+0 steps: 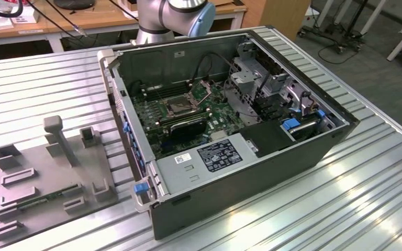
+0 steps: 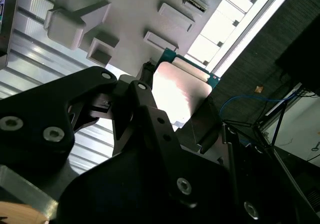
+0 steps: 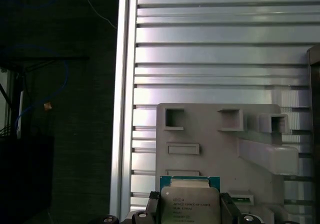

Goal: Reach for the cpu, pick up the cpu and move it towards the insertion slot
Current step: 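Pick up the cpu and move it towards the insertion slot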

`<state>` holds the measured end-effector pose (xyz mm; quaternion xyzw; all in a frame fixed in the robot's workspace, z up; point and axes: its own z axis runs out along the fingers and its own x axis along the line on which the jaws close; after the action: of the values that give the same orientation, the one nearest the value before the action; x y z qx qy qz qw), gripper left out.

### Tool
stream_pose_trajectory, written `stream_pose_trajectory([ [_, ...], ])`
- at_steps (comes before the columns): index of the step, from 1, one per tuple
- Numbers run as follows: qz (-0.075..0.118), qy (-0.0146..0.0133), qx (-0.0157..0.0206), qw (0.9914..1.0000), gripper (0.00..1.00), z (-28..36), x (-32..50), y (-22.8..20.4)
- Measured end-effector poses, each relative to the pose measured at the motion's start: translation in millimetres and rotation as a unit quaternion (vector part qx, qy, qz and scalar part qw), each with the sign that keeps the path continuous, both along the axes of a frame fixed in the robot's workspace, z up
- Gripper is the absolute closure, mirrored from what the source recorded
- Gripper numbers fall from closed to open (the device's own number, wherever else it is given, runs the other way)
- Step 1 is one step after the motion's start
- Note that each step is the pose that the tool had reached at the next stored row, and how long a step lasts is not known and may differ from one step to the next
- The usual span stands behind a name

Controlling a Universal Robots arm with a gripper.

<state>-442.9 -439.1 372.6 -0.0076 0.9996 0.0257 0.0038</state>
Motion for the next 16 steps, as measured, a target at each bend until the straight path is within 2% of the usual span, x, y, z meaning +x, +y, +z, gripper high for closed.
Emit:
stream_pose_trajectory([
  [12,0.000,0.0000,0.0000,1.00000,0.46,1.6,0.0,-0.2],
  [15,0.000,0.0000,0.0000,1.00000,0.46,3.1,0.0,-0.2],
  [16,0.000,0.0000,0.0000,1.00000,0.46,5.8,0.0,-0.2],
])
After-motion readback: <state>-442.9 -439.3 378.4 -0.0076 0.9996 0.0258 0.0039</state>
